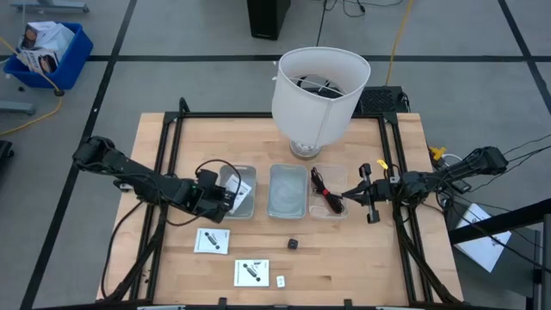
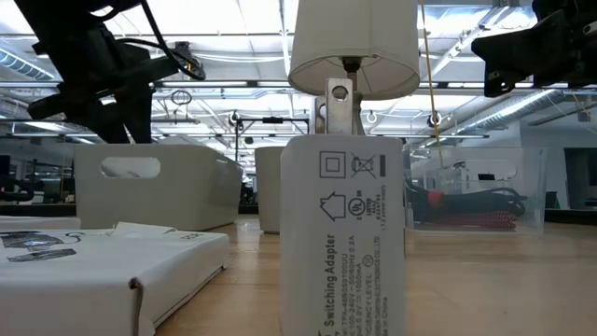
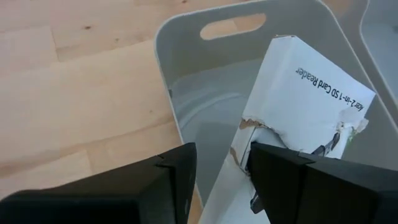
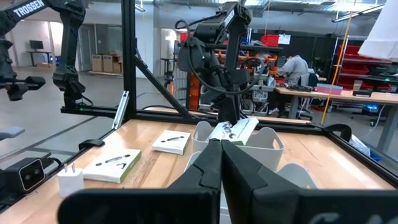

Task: Pick and place items into bin
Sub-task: Put the bottom left card reader box into the left gray bin

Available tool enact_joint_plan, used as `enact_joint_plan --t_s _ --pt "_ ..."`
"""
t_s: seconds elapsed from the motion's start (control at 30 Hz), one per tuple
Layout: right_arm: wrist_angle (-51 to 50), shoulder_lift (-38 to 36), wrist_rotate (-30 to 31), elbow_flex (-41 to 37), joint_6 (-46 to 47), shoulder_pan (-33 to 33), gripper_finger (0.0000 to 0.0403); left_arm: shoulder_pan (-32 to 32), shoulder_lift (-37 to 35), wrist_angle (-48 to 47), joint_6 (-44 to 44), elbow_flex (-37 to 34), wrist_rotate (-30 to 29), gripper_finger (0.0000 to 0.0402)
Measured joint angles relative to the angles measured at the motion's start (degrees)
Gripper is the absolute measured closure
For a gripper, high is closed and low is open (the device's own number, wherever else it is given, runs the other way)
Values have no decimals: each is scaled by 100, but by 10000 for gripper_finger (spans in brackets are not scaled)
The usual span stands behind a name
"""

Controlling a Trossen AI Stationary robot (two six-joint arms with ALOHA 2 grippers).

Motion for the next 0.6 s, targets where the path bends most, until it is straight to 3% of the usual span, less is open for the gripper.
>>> enact_joint_plan --t_s 0.27,0.37,0.6 --pt "26 0 0 0 0 1 402 -48 0 434 -854 0 148 336" --pt "61 -2 -17 0 -1 1 401 -101 2 744 -729 0 113 358" --pt "61 0 -20 0 -69 1 401 -129 2 788 -509 0 -63 343"
